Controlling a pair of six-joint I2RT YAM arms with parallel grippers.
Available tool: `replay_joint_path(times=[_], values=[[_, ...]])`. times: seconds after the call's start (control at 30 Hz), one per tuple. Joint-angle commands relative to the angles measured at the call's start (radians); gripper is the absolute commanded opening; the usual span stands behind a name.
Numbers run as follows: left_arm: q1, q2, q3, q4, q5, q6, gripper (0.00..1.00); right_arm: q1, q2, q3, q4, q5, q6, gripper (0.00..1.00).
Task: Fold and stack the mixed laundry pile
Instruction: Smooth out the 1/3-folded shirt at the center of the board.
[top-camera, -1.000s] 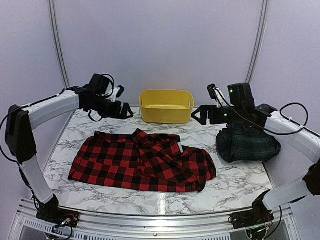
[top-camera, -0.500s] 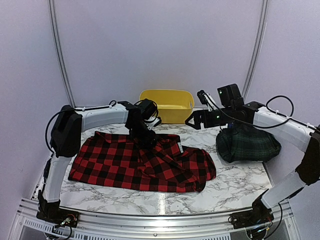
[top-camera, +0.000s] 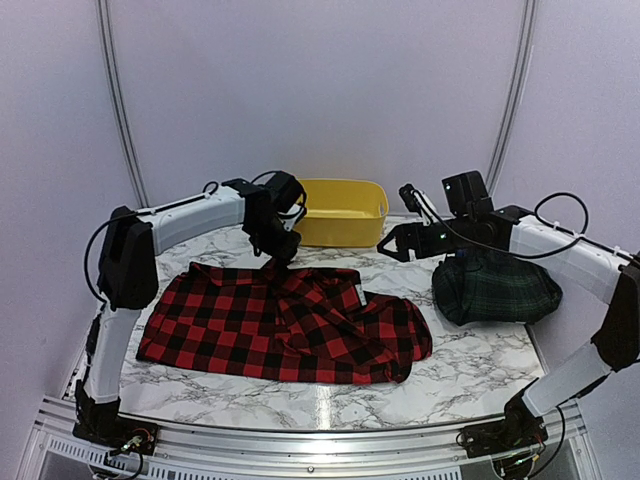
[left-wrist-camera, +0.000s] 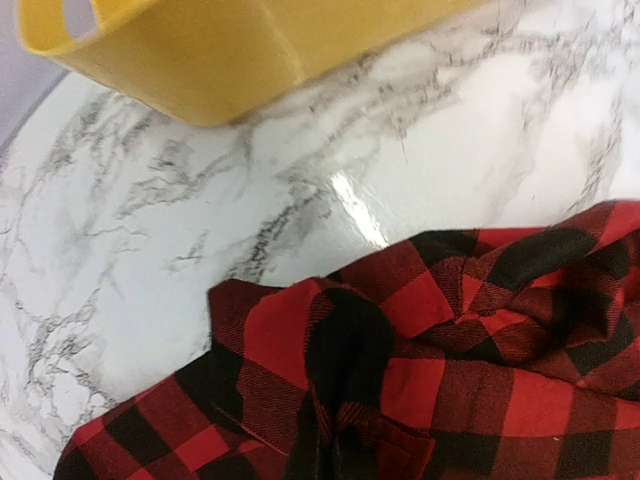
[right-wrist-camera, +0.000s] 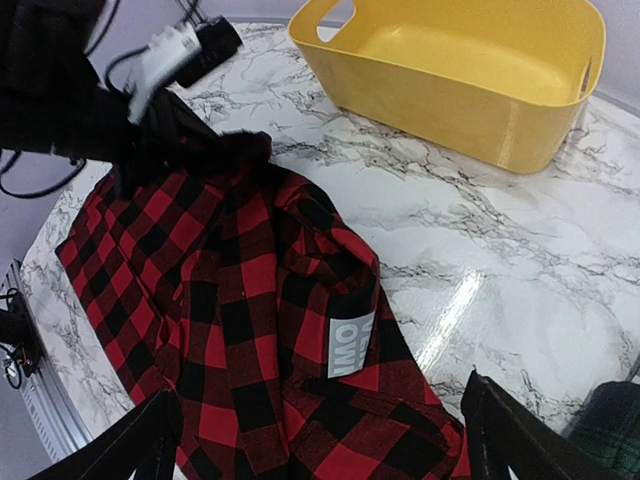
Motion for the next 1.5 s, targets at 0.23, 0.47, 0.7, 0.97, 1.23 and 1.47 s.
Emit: replay_joint_path(times=[0.23, 0.47, 0.7, 0.97, 1.23, 1.47], values=[[0.131, -0.322, 0.032, 0.019, 0.193, -0.383, 0.00, 0.049, -0.039, -0.062, 0.122, 0.032, -0.023, 0.86], [0.166, -0.401, 0.054, 0.045, 0.204, -0.808, 0.00, 0.191, 0.049, -0.084, 0.305, 0.168, -0.085, 0.85], [0.160, -0.461, -0.106, 0.047, 0.320, -1.230, 0.00, 0.342, 0.137, 0.019, 0.343, 0.349, -0.181, 0.89], [0.098, -0.553, -0.231, 0.059, 0.329, -1.449, 0.00, 0.435, 0.192, 0.140, 0.515, 0.281, -0.169, 0.86], [0.054, -0.607, -0.295, 0.096, 0.316, -1.518, 0.00, 0.496, 0.307, 0.264, 0.487, 0.268, -0.099, 0.87], [0.039, -0.643, -0.312, 0.109, 0.302, -1.551, 0.00, 0.505, 0.358, 0.333, 0.439, 0.397, -0.140, 0.59]])
